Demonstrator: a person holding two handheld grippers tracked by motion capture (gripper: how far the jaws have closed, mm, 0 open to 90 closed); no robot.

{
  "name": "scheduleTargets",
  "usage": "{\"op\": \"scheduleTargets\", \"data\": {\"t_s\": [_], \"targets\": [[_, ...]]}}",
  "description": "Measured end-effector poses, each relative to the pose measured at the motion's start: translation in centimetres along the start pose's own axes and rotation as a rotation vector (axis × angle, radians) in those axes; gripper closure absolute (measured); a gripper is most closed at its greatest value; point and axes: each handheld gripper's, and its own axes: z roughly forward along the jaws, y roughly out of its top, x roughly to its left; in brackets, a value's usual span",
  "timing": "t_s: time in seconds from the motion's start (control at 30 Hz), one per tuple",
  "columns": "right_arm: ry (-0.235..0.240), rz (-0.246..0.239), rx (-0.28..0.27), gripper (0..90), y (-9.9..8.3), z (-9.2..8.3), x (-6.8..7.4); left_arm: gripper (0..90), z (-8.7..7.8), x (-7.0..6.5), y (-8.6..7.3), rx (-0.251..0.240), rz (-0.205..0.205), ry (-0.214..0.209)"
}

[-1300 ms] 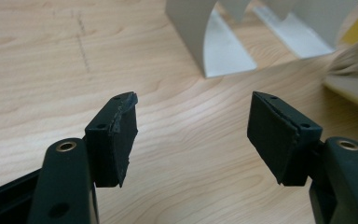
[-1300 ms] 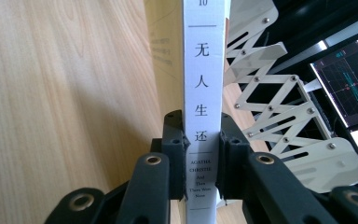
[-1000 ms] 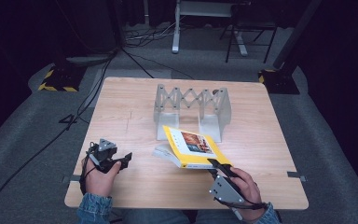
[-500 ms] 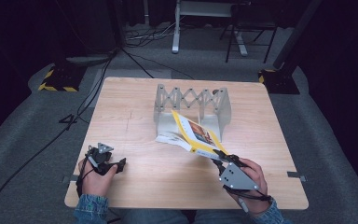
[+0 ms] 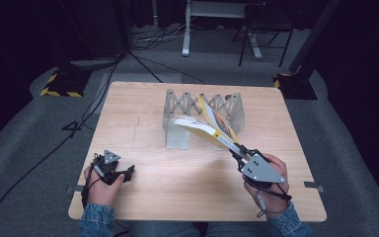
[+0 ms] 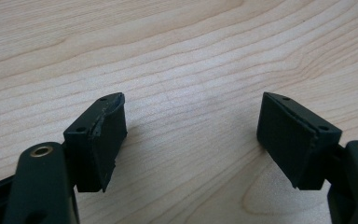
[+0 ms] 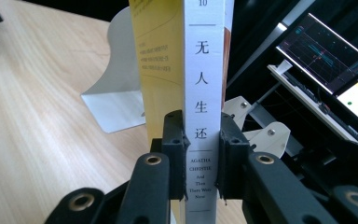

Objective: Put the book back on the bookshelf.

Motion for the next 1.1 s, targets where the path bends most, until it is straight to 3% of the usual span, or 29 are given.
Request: {"op": "scheduleTargets", "data": {"t_s": [0.1,0.27,0.3,0.33,0.63,0.8,1.1], "targets": [[-0.006,0.022,-0.004,76.5,0.1,0.1,-0.3,24.1,0.0,0.0,0.0,0.0,0.003,0.001],[-0.033,0.125,-0.024,76.5,0.4,0.8,-1.6,24.0,0.0,0.0,0.0,0.001,-0.005,0.001],[-0.033,0.125,-0.024,76.5,0.4,0.8,-1.6,24.0,0.0,0.0,0.0,0.001,-0.005,0.001],[-0.048,0.16,-0.029,76.5,0.4,1.1,-2.1,24.0,0.0,0.0,0.0,0.001,-0.005,0.001],[-0.11,0.278,-0.039,76.5,0.5,2.3,-3.8,24.0,0.0,-0.1,0.0,0.001,-0.004,0.002],[-0.152,0.316,-0.047,76.5,0.5,3.0,-4.7,24.0,0.0,-0.1,0.0,0.002,-0.004,0.003],[-0.188,0.386,-0.043,76.5,0.4,4.8,-5.3,24.0,0.0,-0.1,0.0,0.001,-0.004,0.002]]}}
